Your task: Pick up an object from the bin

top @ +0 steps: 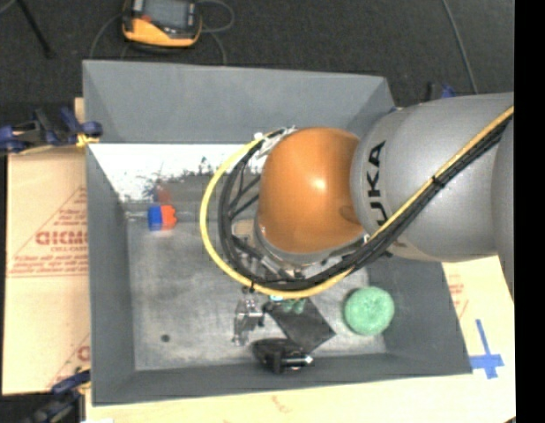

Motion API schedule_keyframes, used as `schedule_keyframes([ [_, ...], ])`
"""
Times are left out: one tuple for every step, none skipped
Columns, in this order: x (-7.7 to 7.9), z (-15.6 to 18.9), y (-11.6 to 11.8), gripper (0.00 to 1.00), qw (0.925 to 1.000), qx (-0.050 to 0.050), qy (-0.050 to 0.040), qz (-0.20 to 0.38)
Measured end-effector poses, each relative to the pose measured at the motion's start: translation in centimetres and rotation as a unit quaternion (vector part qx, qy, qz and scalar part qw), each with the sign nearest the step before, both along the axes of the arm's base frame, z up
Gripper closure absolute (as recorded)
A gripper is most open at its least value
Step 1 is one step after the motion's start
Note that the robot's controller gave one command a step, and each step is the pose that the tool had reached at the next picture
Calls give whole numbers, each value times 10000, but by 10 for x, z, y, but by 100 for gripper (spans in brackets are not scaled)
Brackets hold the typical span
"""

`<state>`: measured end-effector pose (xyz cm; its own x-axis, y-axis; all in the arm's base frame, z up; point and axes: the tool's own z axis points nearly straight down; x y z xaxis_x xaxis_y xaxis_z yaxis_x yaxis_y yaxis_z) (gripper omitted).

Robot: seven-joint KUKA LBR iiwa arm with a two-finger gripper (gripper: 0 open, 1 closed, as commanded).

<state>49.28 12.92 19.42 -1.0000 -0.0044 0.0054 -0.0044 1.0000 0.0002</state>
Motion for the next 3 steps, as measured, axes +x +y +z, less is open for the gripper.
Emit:
schedule_keyframes([
  [2, 4, -1, 0, 10000, 6, -38, -19],
  [4, -46, -21, 0, 9997, 8, -76, 213],
  [5, -60, -28, 0, 9997, -1, -42, 254],
])
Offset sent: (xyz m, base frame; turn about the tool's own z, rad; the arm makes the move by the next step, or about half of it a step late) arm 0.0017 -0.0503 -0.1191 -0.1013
